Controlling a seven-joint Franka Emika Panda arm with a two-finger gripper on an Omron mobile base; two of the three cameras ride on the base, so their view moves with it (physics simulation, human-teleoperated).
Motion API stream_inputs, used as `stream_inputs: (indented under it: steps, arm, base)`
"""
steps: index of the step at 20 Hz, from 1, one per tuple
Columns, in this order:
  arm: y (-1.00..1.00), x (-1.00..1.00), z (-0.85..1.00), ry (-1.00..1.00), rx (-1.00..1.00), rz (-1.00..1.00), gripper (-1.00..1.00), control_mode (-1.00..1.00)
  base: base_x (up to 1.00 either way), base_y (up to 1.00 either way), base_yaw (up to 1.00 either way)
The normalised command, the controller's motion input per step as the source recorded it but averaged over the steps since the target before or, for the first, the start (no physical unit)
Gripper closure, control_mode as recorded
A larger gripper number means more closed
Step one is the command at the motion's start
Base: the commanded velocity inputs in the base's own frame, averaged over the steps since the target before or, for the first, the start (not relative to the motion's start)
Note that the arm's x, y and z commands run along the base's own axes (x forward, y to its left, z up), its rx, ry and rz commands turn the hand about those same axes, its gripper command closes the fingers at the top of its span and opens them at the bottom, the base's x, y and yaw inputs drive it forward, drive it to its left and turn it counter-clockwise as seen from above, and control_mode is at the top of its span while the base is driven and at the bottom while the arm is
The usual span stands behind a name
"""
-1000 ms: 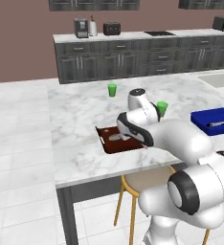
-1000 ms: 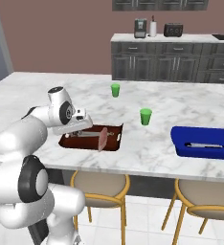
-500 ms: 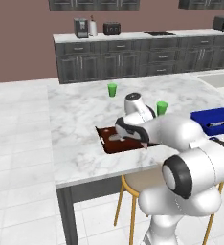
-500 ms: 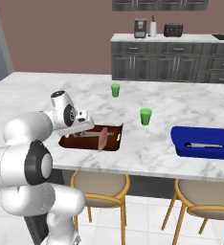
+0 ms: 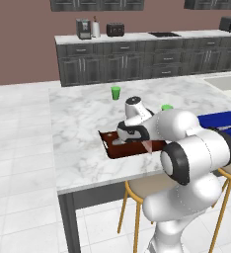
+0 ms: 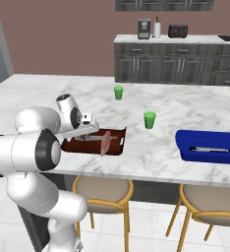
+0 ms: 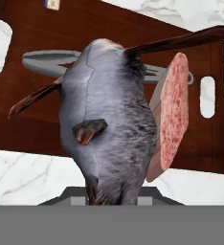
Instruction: Gather the sweet potato and garlic from the fridge and place them on a tray on the dining counter. Then gather the fish and steak from the fridge and place them on the other tray.
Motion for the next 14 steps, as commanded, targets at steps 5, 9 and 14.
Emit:
stream_inputs:
  steps: [5,9,14]
  arm:
    - [0.00,0.37,-0.20,0.02,0.00,-0.02,1.00,-1.00]
    - [0.00,0.41,-0.31,0.09,0.00,-0.02,1.00,-1.00]
    - [0.01,0.42,-0.29,0.09,0.00,-0.02,1.00,-1.00]
  base:
    - [0.00,0.00,0.00]
    - [0.00,0.00,0.00]
    - [0.00,0.00,0.00]
